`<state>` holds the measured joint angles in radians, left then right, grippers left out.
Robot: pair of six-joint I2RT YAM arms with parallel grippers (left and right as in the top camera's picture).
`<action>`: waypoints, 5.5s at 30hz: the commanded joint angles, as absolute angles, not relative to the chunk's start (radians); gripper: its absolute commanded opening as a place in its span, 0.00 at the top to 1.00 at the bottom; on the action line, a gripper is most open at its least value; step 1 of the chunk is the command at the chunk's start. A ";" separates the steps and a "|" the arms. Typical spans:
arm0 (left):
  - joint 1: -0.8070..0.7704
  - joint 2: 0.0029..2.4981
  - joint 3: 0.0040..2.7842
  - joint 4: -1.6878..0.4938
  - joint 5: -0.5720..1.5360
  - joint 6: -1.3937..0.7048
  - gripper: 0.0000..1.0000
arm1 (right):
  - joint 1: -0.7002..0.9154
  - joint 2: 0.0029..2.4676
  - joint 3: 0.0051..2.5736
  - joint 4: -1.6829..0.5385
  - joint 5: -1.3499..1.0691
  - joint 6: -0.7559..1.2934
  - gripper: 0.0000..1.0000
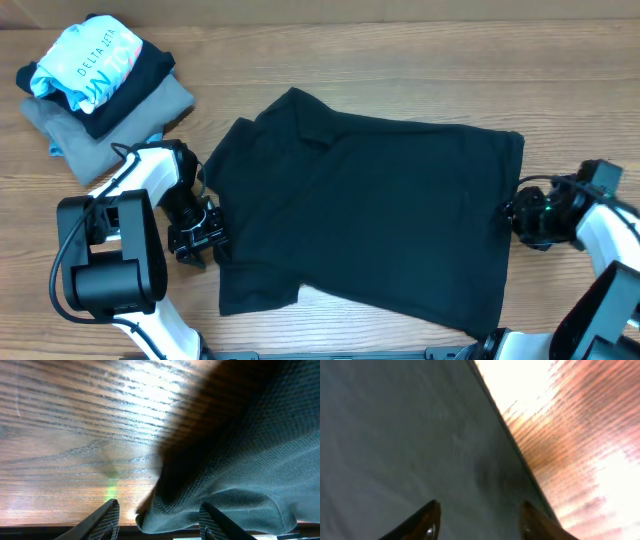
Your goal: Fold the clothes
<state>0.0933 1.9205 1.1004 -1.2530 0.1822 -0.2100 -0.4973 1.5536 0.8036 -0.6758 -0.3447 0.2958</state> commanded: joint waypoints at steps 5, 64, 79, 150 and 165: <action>0.089 1.897 1.116 -1.253 0.177 -0.187 0.45 | -0.493 1.583 0.698 -0.512 -0.273 0.353 0.75; -0.013 2.122 1.411 -0.630 0.165 0.173 0.69 | -0.390 1.419 0.898 -0.868 -0.570 0.292 0.61; 0.109 2.182 1.536 -0.514 0.157 0.023 0.60 | -0.381 1.419 0.898 -0.865 -0.570 0.311 0.61; 0.343 1.662 0.794 -0.777 0.252 -0.097 0.43 | -0.339 1.419 0.898 -0.953 -0.472 0.265 0.45; 0.314 1.662 0.794 -0.833 0.200 -0.103 0.46 | -0.339 1.419 0.898 -0.956 -0.472 0.265 0.45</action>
<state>0.3202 1.6379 0.8215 -0.8238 0.2329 -0.1001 -0.3443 1.4334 0.8963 -0.9585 -0.4709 0.2684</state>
